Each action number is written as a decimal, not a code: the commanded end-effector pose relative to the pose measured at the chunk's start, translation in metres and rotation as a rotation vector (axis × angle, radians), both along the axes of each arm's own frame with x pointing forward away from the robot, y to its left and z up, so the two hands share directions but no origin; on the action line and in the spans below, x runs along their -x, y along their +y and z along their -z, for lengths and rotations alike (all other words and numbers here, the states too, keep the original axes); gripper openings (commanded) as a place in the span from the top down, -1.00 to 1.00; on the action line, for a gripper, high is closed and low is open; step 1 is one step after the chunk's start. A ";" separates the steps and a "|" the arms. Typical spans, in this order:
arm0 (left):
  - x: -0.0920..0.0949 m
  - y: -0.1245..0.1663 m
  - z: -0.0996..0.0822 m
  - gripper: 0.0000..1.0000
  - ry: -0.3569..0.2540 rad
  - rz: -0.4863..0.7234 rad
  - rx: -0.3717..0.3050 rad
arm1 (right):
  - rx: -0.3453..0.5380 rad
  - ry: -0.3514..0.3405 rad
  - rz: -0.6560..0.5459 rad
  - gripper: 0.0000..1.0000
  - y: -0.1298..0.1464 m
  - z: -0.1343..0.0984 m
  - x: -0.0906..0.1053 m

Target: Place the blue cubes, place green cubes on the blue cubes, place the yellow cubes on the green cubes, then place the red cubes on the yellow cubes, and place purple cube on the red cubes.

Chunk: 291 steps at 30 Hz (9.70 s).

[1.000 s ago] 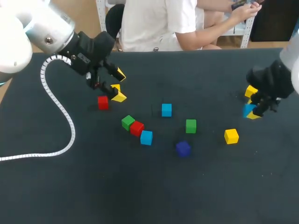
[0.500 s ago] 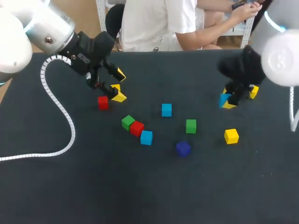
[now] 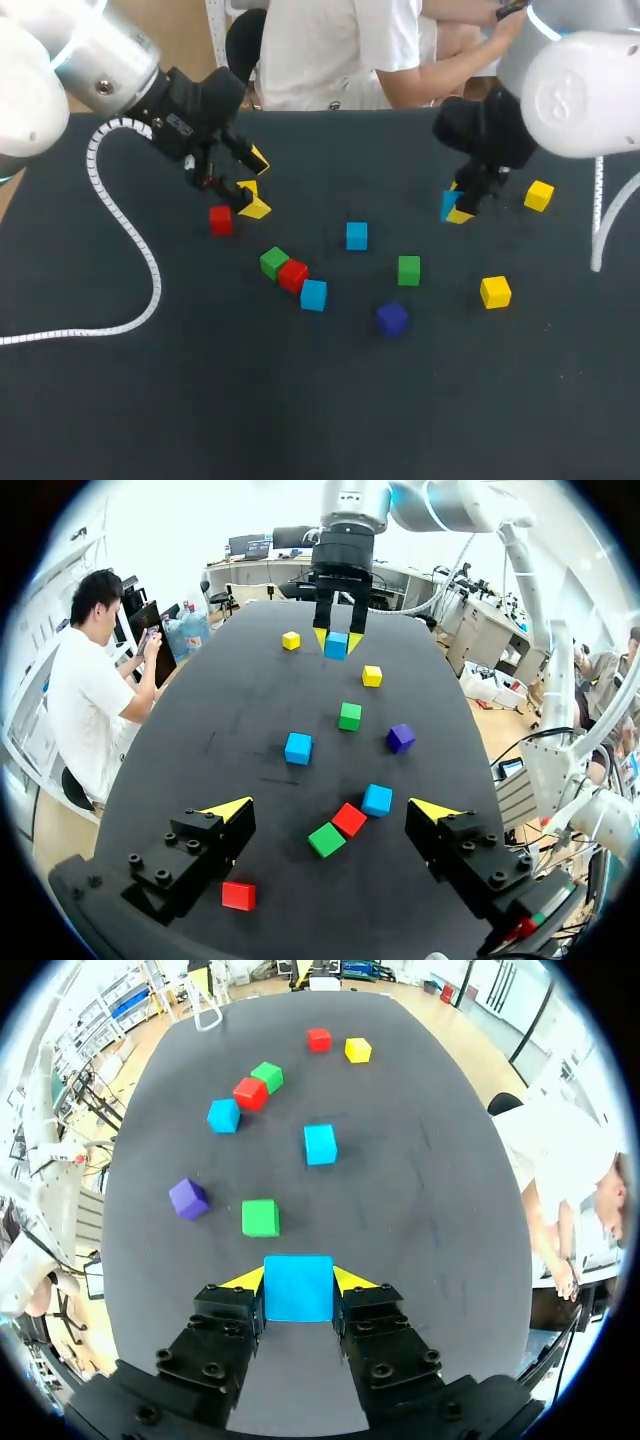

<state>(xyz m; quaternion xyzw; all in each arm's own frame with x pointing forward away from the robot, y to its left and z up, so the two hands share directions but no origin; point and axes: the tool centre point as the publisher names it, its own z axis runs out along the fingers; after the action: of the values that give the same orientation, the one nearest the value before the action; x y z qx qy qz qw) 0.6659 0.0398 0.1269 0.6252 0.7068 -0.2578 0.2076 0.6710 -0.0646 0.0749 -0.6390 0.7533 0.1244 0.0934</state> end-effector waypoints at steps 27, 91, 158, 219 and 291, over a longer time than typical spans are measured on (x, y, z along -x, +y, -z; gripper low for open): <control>0.000 0.000 0.000 -1.00 0.001 0.000 -0.003 | -0.055 0.059 -0.122 1.00 0.068 0.040 -0.003; 0.000 0.000 0.000 -1.00 0.001 0.000 -0.003 | -0.029 0.046 -0.224 1.00 0.076 0.087 -0.027; 0.000 0.000 0.000 -1.00 0.001 0.000 -0.003 | -0.011 0.064 -0.222 1.00 0.077 0.095 -0.038; 0.000 0.000 0.000 -1.00 0.001 0.000 -0.003 | -0.002 0.072 -0.203 0.80 0.075 0.098 -0.039; 0.000 0.000 0.000 -1.00 0.001 0.000 -0.003 | -0.388 0.058 -0.088 -1.00 0.018 0.033 -0.021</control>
<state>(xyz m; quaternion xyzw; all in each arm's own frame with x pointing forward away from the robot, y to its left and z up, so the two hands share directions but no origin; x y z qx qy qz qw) 0.6658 0.0398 0.1269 0.6252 0.7068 -0.2577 0.2076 0.6954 -0.0404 0.0409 -0.6390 0.6905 0.2865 0.1812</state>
